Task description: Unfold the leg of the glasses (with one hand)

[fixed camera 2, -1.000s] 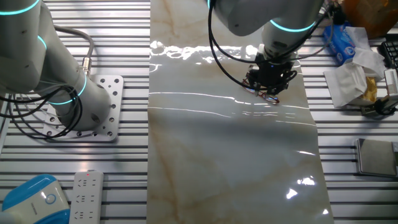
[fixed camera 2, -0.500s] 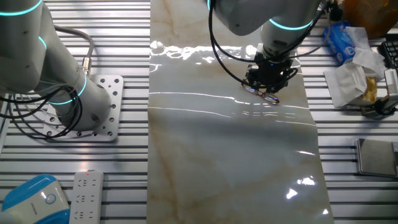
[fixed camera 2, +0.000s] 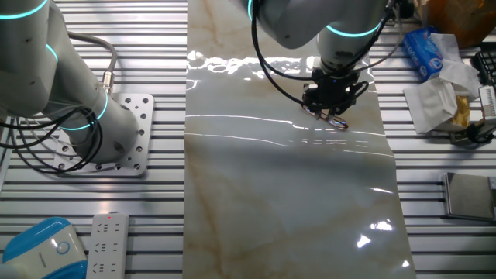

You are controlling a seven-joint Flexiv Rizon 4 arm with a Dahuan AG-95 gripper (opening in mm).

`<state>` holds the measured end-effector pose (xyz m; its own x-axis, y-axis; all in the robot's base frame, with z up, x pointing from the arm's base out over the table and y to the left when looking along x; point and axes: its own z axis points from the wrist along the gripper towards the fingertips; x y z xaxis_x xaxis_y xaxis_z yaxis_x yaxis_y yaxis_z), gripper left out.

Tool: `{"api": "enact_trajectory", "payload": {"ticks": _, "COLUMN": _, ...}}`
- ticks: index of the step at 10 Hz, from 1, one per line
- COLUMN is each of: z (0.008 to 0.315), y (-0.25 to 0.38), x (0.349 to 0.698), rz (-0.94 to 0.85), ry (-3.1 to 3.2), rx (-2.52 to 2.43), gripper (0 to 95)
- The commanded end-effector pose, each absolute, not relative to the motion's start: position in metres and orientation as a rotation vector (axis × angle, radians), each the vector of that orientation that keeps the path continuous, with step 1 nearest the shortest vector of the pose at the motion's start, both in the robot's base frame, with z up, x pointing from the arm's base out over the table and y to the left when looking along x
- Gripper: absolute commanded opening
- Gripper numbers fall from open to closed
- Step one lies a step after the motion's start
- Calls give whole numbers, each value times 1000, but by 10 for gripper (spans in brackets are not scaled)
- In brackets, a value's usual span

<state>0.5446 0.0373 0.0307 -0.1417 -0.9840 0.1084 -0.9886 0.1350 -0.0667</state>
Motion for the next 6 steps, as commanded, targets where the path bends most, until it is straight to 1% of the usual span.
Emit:
{"api": "enact_trajectory", "payload": {"ticks": 1, "z": 31, "y": 37, "x": 544, "rz": 205, "ry": -2312, "rx": 2078, "gripper": 190}}
{"api": "enact_trajectory", "payload": {"ticks": 2, "z": 31, "y": 37, "x": 544, "rz": 211, "ry": -2295, "rx": 2102, "gripper": 190}}
{"api": "enact_trajectory", "payload": {"ticks": 3, "z": 31, "y": 37, "x": 544, "rz": 217, "ry": -2275, "rx": 2123, "gripper": 380}}
{"api": "enact_trajectory", "payload": {"ticks": 6, "z": 30, "y": 38, "x": 544, "rz": 236, "ry": -2232, "rx": 2175, "gripper": 380}}
